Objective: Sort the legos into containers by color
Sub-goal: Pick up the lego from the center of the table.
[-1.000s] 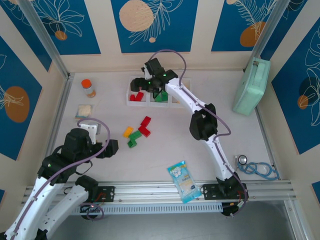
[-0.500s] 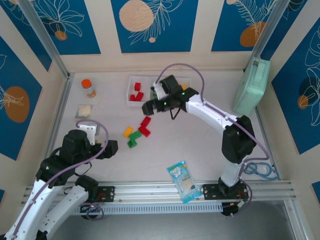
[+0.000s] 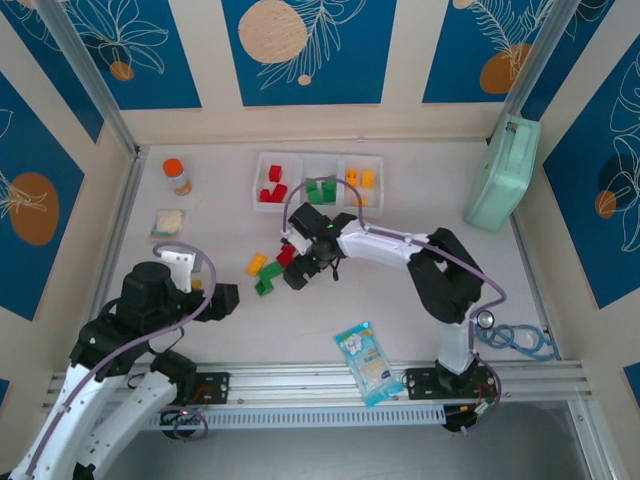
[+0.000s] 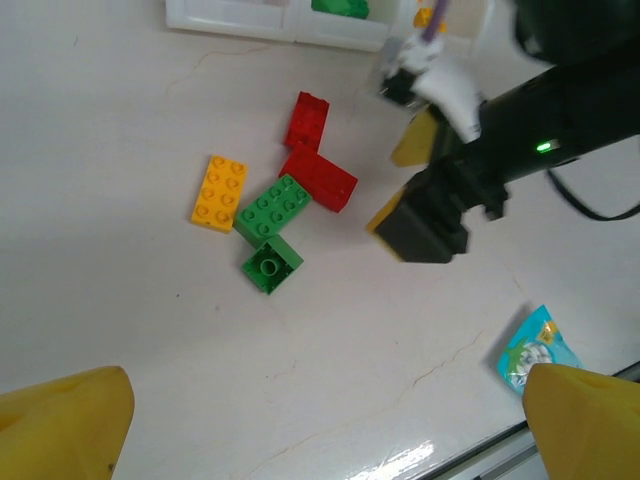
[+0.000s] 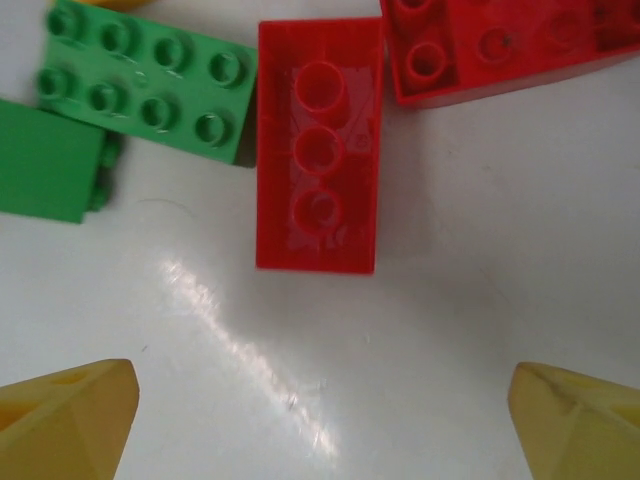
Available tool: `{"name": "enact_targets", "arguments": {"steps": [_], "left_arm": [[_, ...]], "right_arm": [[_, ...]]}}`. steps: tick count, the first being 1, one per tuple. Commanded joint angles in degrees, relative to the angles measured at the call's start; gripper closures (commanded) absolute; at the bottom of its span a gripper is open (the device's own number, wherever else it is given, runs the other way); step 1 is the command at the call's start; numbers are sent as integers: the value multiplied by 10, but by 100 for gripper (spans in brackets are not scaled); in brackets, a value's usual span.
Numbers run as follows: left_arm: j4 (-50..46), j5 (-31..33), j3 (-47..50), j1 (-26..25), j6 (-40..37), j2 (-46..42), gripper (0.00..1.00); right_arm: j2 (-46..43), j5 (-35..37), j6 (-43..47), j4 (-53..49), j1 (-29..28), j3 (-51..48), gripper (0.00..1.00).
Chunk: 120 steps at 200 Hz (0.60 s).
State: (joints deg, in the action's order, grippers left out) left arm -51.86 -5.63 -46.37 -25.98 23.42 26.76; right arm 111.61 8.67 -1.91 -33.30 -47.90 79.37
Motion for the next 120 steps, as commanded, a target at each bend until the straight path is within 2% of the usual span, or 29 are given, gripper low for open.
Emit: {"name": "enact_targets", "arguments": {"steps": [1, 54, 120], "left_arm": [[14, -13, 7, 8, -14, -17, 1], [16, -11, 8, 8, -15, -26, 1], [17, -6, 8, 8, -14, -36, 1]], "right_arm": [[43, 20, 31, -14, -17, 46, 6], [98, 60, 65, -54, -30, 111, 12], [140, 92, 84, -79, -37, 156, 24]]}}
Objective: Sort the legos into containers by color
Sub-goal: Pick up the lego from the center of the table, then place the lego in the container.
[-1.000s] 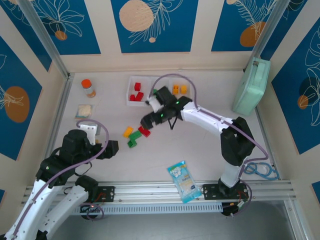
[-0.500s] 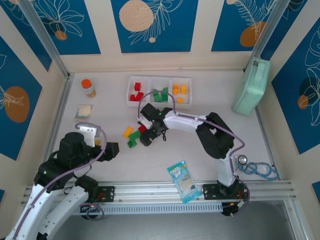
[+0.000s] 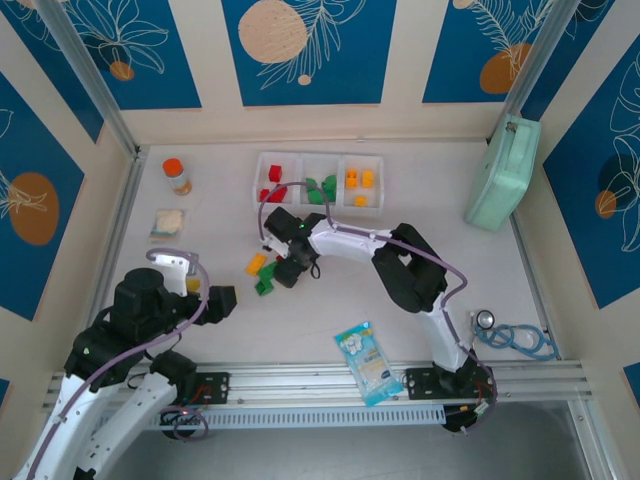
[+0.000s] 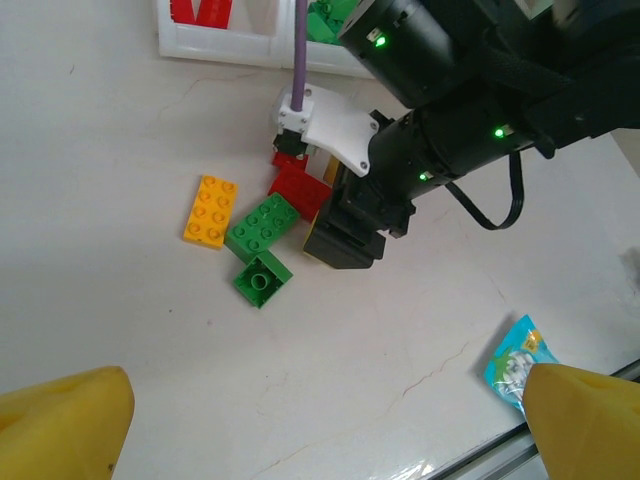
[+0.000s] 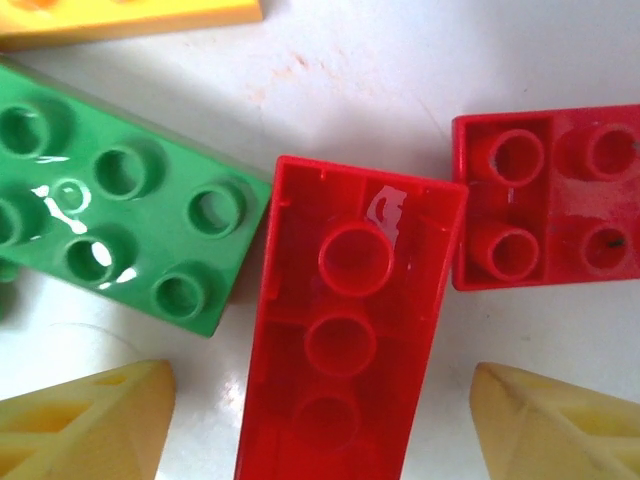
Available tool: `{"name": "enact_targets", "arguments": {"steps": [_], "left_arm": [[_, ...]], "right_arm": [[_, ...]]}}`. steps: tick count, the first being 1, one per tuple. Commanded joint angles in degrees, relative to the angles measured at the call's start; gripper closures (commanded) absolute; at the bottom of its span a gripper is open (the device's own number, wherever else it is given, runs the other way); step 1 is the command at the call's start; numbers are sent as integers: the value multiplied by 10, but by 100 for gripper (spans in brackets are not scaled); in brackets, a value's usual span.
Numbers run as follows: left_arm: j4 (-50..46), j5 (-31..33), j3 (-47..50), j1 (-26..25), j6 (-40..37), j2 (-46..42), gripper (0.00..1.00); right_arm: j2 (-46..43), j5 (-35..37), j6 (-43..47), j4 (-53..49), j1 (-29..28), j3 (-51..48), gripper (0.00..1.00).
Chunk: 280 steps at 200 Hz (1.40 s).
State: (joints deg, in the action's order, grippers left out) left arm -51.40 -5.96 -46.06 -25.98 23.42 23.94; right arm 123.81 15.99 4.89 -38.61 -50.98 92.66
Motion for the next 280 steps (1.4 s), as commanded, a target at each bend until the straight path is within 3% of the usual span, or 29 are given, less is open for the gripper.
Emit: {"name": "enact_targets", "arguments": {"steps": [1, 20, 52, 97, 178, 224, 280], "left_arm": [[13, -3, 5, 8, -14, -8, 1], [12, -3, 5, 8, -14, -8, 1], [13, -2, 5, 7, -14, -8, 1], [12, 1, 5, 8, -14, -8, 1], [12, -1, 6, 8, -13, -9, 1], [13, -2, 6, 8, -13, -17, 1], [17, -11, 9, 8, -14, -29, 1]], "right_arm": [[19, 19, 17, -26, -7, 23, 24], [27, 28, 18, -34, -8, 34, 29], [28, 37, 13, -47, -11, 44, 44], [8, 85, 15, -77, -20, 64, 72], [-49, 86, -59, -75, 16, 162, 81], [25, 44, -179, -79, 70, 307, 82], [130, 19, -180, -46, 103, 430, 83]]}}
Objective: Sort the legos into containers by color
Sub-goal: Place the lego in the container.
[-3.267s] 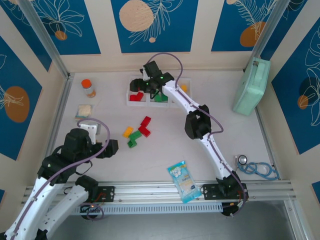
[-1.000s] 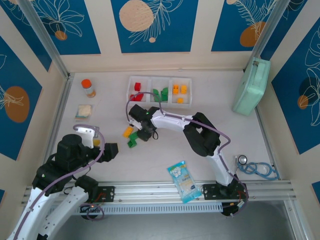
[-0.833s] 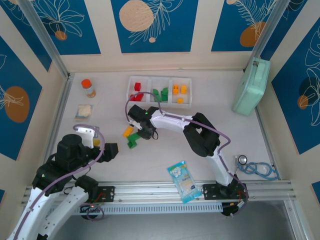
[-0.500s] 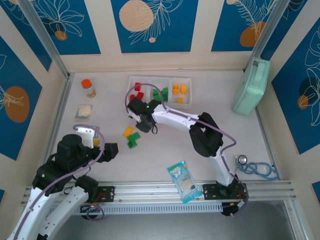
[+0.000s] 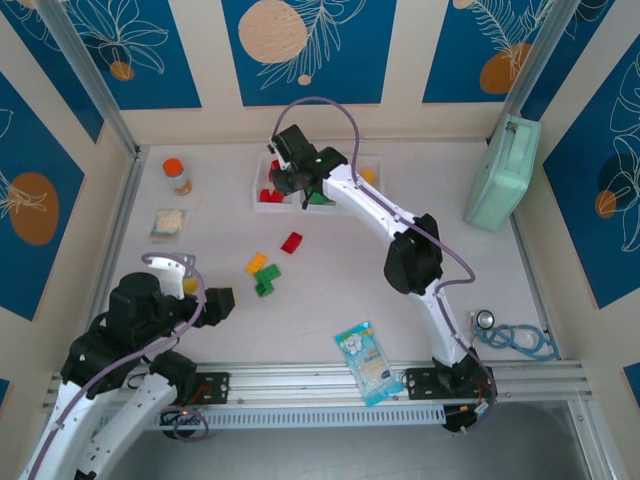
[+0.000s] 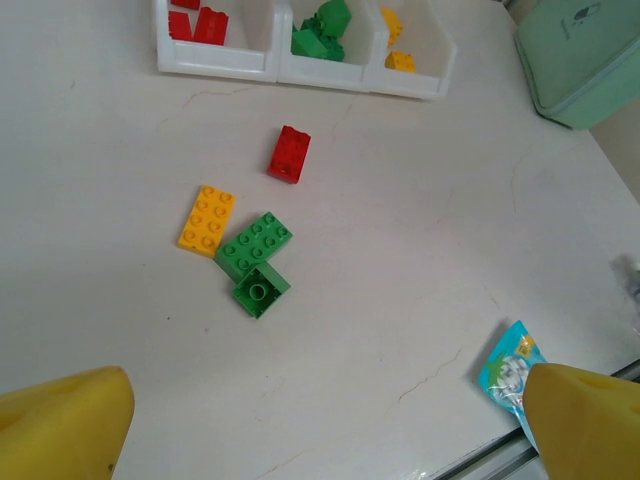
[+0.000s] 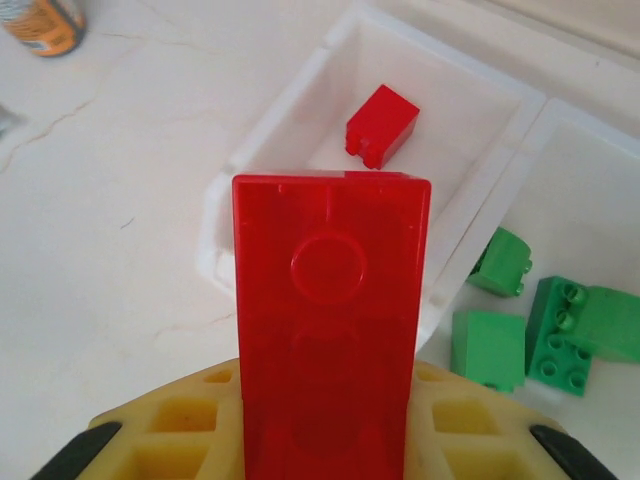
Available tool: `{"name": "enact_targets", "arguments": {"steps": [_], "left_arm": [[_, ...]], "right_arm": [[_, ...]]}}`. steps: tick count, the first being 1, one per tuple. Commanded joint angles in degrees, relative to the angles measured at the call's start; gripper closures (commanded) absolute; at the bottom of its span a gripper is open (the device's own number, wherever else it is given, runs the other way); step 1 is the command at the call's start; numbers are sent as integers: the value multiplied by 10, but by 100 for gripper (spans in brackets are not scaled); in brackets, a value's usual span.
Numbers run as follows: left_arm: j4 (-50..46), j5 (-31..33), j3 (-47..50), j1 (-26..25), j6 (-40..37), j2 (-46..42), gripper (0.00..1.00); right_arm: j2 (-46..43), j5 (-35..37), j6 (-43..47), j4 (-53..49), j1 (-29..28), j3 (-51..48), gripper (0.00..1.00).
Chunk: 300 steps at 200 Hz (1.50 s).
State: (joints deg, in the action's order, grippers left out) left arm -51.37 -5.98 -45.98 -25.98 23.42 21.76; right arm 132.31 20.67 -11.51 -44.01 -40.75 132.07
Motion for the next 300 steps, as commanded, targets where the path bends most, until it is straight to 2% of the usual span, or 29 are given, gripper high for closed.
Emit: {"name": "enact_targets", "arguments": {"steps": [1, 36, 83, 111, 128, 146, 176, 241, 300], "left_arm": [[16, -11, 8, 8, -14, -8, 1], [19, -19, 9, 8, -15, -6, 0], [20, -29, 10, 8, -18, -5, 1], [20, -31, 10, 8, -18, -6, 1], [22, -32, 11, 8, -18, -5, 1], [22, -34, 11, 8, -19, -2, 1], [22, -33, 11, 8, -19, -2, 1], [20, -25, 11, 8, -16, -1, 1], [12, 3, 8, 8, -9, 9, 1]], "right_arm": [[47, -28, -16, 9, 0, 37, 83], [93, -6, 16, 60, 4, 77, 82], [186, -18, 30, 46, 14, 207, 78], [202, -44, -37, 49, 32, 218, 74], [208, -89, -110, 52, 48, 215, 74], [218, -121, -141, 60, 56, 218, 70], [235, -209, -168, 83, 70, 224, 60], [230, -234, -157, 52, 79, 242, 21], [139, -226, -117, -3, 73, 206, 10]]}}
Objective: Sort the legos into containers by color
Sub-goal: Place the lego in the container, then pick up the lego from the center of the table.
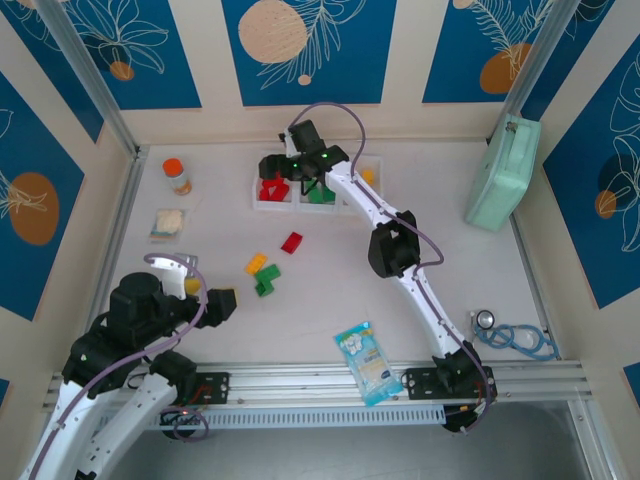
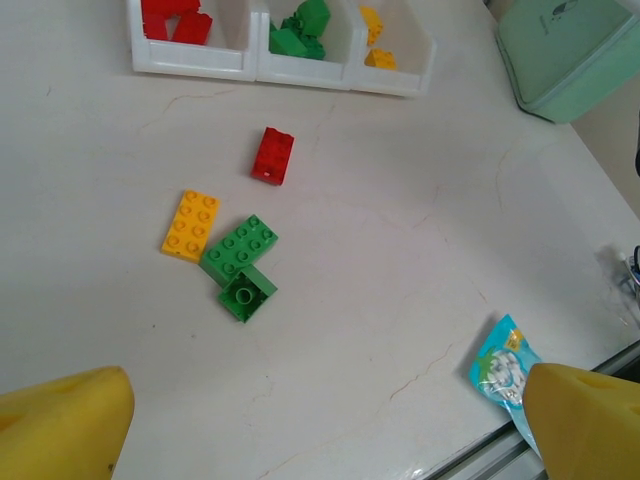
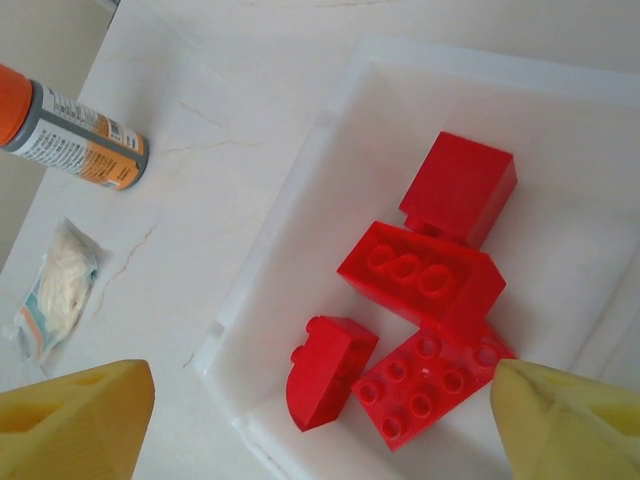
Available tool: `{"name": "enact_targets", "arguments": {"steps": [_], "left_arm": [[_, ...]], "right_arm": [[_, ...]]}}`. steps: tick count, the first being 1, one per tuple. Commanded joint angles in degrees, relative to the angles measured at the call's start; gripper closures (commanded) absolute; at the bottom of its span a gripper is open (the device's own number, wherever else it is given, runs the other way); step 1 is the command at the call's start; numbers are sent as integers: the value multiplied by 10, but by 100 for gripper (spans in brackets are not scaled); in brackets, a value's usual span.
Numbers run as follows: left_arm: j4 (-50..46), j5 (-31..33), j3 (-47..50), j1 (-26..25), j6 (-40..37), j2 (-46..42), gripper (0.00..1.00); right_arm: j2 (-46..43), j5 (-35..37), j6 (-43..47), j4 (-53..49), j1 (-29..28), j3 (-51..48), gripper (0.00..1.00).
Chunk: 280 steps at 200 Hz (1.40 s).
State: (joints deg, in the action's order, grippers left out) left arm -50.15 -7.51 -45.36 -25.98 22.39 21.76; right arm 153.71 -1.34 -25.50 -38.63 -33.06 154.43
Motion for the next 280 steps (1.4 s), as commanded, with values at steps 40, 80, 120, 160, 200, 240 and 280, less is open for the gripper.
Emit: {"name": "enact_targets", "arguments": {"steps": [40, 80, 120, 160, 200, 240, 280], "left_arm": [[-13, 47, -3, 8, 11, 50, 1], [-44, 81, -32, 8, 19, 185, 1], [44, 29, -64, 3, -3, 344, 1], [175, -14, -116, -5, -36, 487, 0], [139, -2, -243, -22, -117, 674, 7], [98, 29, -353, -40, -155, 811, 3], [107, 45, -394, -57, -192, 874, 5]], "right_arm": [[-199, 22, 27, -95, 3, -146, 7], [-433, 117, -29, 51, 18, -511, 5], [-604, 60, -77, 145, 90, -774, 2], [-734, 47, -34, 102, 127, -877, 1], [-858, 46, -4, 61, 160, -935, 1], [-932, 41, 20, 35, 171, -981, 0], [-950, 40, 23, 20, 180, -1011, 0]]}}
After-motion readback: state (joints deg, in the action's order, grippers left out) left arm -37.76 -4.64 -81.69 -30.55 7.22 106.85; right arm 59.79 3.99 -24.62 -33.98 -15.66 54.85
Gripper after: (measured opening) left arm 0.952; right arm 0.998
